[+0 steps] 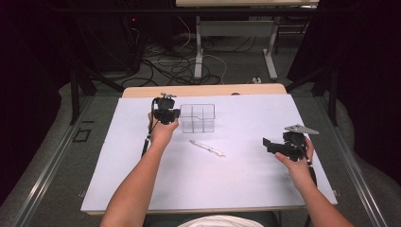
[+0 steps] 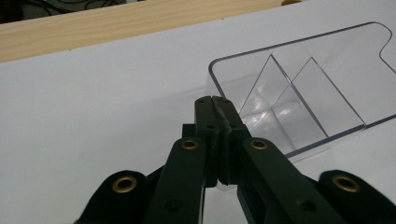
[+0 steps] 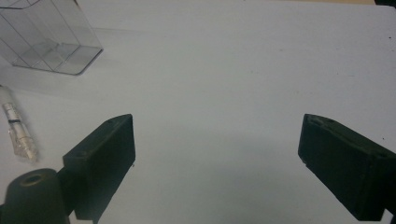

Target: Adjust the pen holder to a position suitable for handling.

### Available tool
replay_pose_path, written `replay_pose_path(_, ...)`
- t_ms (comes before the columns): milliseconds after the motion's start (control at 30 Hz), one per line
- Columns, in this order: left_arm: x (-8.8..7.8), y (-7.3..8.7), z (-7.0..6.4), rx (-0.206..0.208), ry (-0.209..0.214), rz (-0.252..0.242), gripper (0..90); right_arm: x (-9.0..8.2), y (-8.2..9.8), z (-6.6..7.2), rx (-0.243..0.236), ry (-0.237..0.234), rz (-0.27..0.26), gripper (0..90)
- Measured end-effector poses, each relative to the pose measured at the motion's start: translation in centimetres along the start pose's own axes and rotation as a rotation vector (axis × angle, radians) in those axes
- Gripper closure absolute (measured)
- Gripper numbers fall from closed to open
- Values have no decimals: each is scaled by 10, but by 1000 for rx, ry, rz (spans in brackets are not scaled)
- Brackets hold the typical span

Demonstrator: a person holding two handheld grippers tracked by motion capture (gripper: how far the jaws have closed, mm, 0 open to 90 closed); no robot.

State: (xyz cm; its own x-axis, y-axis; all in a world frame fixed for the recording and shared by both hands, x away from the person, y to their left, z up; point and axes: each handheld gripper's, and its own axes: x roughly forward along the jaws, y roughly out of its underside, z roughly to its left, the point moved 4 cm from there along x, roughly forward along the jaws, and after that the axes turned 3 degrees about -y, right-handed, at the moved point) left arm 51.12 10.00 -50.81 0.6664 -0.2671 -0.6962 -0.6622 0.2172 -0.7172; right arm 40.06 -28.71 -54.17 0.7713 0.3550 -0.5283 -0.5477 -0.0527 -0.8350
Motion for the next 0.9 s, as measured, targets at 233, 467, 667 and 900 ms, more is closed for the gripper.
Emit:
replay_pose_path(233, 4, -2, -17, 14, 18, -6, 898, 0, 0, -1, -5, -1, -1, 110)
replay_pose_path(467, 8, -1, -29, 26, 33, 12, 898, 0, 0, -1, -7, -2, -1, 113)
replay_pose_path(667, 12, 0, -36, 45, 29, 6, 897, 0, 0, -1, -7, -1, 0, 113)
replay_pose_path(900, 6, -2, -33, 40, 37, -3, 897, -1, 0, -1, -8, -3, 0, 115)
